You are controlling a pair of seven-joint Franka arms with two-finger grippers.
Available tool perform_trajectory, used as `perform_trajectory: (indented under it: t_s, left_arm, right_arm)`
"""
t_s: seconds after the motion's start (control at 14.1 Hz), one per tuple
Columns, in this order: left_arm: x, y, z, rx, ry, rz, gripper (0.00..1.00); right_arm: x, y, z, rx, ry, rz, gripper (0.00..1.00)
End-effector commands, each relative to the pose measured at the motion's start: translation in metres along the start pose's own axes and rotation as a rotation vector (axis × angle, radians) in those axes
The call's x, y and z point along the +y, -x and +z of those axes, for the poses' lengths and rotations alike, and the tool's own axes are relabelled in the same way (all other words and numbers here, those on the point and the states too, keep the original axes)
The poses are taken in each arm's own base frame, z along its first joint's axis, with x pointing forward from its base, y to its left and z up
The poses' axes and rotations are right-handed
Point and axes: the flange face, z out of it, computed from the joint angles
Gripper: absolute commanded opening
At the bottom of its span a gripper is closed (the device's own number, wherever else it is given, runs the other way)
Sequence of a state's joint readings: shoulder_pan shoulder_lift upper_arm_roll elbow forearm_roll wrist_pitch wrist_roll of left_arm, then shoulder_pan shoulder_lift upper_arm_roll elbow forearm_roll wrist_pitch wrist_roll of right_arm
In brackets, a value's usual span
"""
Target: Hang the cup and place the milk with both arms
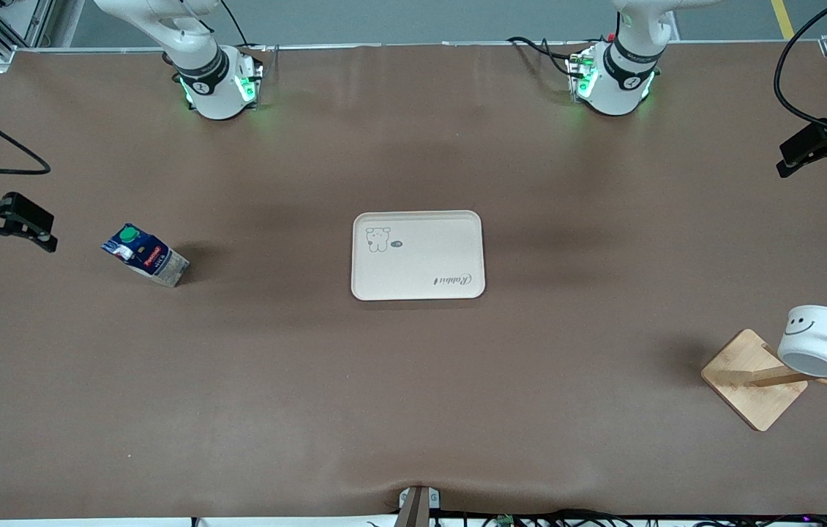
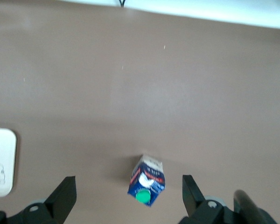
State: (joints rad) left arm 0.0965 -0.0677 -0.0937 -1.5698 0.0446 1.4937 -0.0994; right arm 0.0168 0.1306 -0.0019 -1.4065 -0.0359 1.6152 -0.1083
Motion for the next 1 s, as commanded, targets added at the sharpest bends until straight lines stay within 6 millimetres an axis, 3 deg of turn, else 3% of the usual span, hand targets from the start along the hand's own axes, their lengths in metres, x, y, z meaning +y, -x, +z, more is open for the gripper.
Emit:
perform_trajectory:
  t_s: [0.0, 0.07, 0.21, 0.36, 0.43, 0.5, 0.57, 0.92]
  left_arm:
    - [-0.003, 0.006, -0.006, 0.010, 0.025, -0.021, 1.00]
    - [-0.003, 0.006, -0.006, 0.010, 0.025, -0.019, 1.00]
    - [-0.003, 0.009, -0.011, 0.019, 0.025, -0.021, 1.00]
    - [-0.002, 0.010, -0.011, 0.018, 0.024, -0.019, 1.00]
    - [-0.002, 0.012, -0.011, 0.018, 0.024, -0.019, 1.00]
    - [-0.002, 0.014, -0.010, 0.015, 0.023, -0.019, 1.00]
    - [-0.002, 0.014, -0.013, 0.021, 0.023, -0.020, 1.00]
    - [-0.003, 0.016, -0.015, 0.021, 0.021, -0.017, 1.00]
  right_arm:
    - [0.023, 0.019, 0.003, -0.078, 0.007, 0.017, 1.00]
    - [0.040, 0.029, 0.014, -0.121, 0.000, 0.050, 1.00]
    - [0.054, 0.054, 0.029, -0.172, -0.030, 0.093, 1.00]
    - [0.054, 0.062, 0.033, -0.198, -0.044, 0.106, 1.00]
    - [0.052, 0.059, 0.020, -0.179, -0.046, 0.096, 1.00]
    - [0.047, 0.056, -0.014, -0.129, -0.024, 0.084, 1.00]
    - [0.042, 0.055, -0.028, -0.132, -0.026, 0.079, 1.00]
    - [0.036, 0.069, -0.027, -0.176, -0.088, 0.195, 1.00]
